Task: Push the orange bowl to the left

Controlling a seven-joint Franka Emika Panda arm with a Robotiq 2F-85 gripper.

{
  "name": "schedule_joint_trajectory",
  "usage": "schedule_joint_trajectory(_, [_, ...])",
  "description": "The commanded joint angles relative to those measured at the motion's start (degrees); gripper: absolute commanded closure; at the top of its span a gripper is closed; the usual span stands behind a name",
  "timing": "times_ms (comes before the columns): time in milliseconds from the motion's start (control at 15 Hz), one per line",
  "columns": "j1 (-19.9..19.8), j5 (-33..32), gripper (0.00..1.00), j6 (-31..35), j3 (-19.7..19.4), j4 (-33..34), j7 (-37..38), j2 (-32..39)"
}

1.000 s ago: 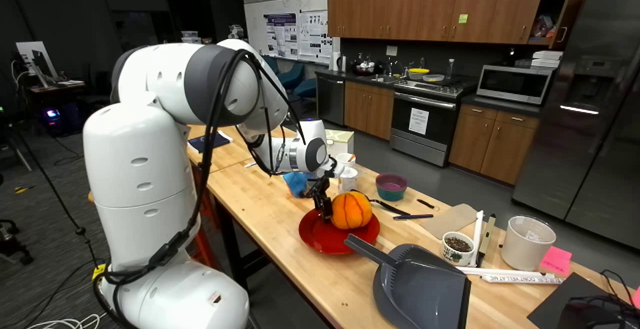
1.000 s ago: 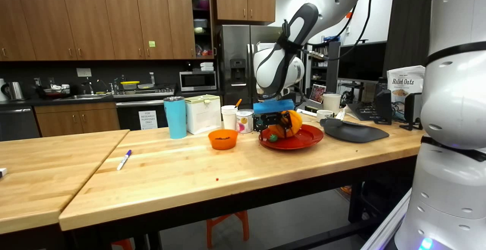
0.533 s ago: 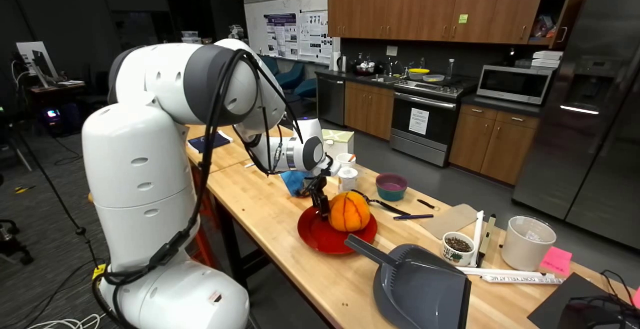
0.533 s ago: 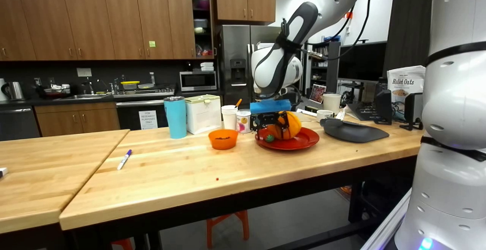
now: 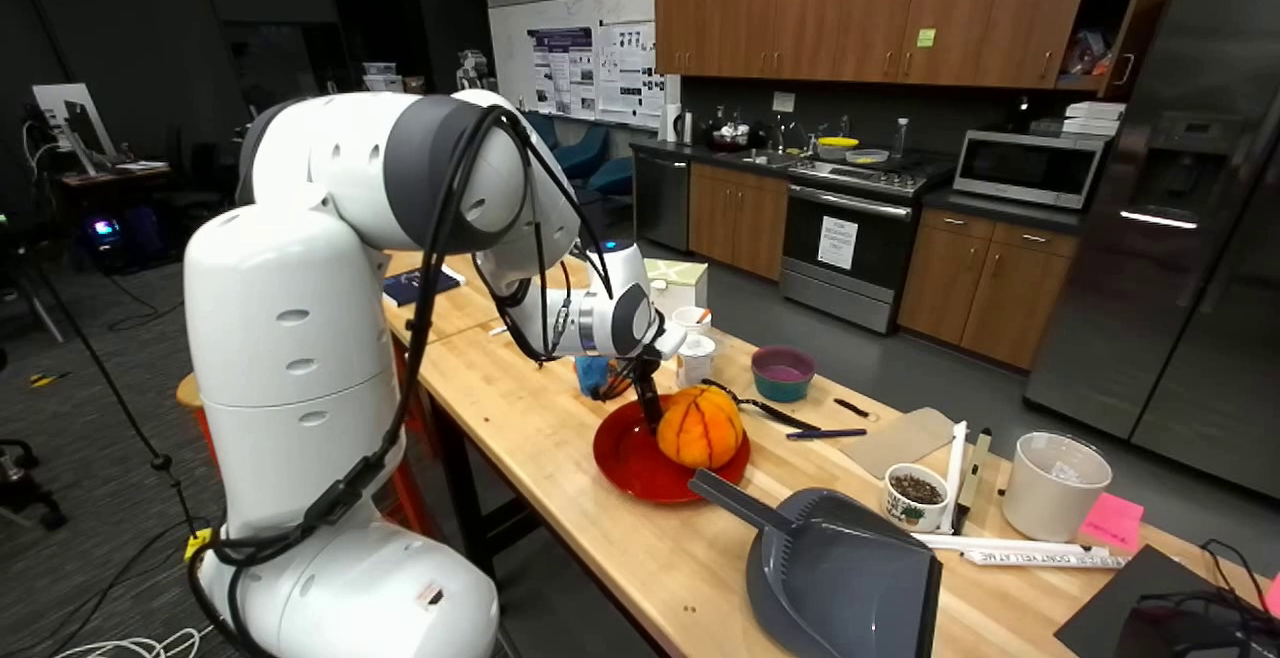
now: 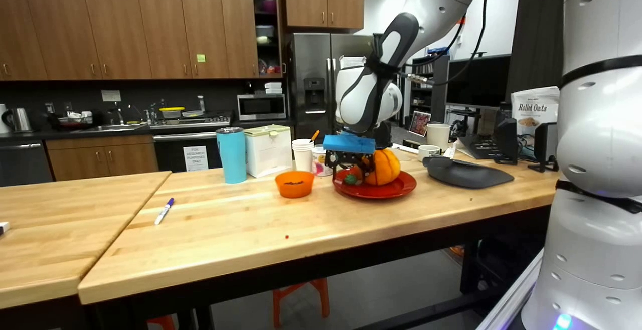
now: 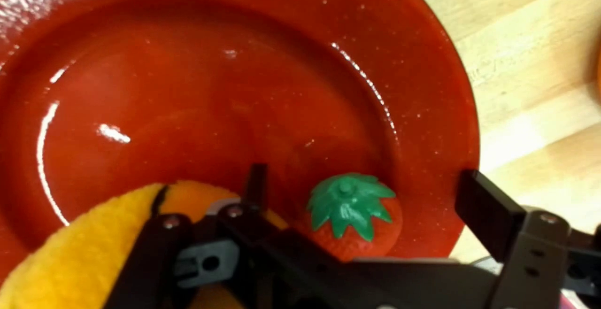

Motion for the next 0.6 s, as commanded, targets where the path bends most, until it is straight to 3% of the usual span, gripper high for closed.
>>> schedule_joint_trajectory(0, [1.1,-0.6,0.0,7.2,-1.2,0.2,4.0,2.6])
schedule_joint_trajectory(267, [3.5,-4.5,0.0,12.1,-4.4,0.2,9.2,3.4])
schedule_joint_trajectory(533, [5.4,-15.0,0.0,12.6,-8.5,-0.1,18.1,1.9])
